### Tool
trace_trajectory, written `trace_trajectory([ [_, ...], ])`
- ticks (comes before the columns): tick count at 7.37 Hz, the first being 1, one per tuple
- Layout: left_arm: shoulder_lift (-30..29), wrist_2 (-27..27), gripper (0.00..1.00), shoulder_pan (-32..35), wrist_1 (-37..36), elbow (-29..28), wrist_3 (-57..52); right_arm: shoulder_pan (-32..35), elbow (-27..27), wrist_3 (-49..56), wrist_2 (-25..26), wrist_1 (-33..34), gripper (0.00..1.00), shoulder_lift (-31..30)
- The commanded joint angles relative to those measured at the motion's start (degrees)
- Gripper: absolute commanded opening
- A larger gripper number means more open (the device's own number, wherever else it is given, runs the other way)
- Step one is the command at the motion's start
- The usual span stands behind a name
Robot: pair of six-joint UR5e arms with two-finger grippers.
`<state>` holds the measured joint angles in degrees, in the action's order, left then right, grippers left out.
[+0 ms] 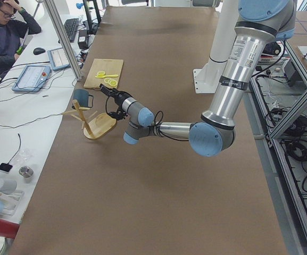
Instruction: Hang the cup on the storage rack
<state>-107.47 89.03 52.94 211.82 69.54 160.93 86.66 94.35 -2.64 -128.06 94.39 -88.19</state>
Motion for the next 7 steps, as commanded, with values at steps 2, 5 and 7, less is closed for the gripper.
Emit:
trace_trajectory([
  [2,5.85,11.25,0.99,0.15,-0.96,8.84,-24.88,0.0,-0.04,-0.09,0.0,0.0,1.0,-0.06],
  [5,7.45,18.62,0.99,0.58,-1.41,9.2,-47.56,0.0,-0.3,-0.09,0.0,0.0,1.0,-0.14],
  [7,10.16,18.82,0.99,0.5,-2.19,9.73,-67.5,0.0,-0.48,0.0,0.0,0.09,1.0,-0.14],
])
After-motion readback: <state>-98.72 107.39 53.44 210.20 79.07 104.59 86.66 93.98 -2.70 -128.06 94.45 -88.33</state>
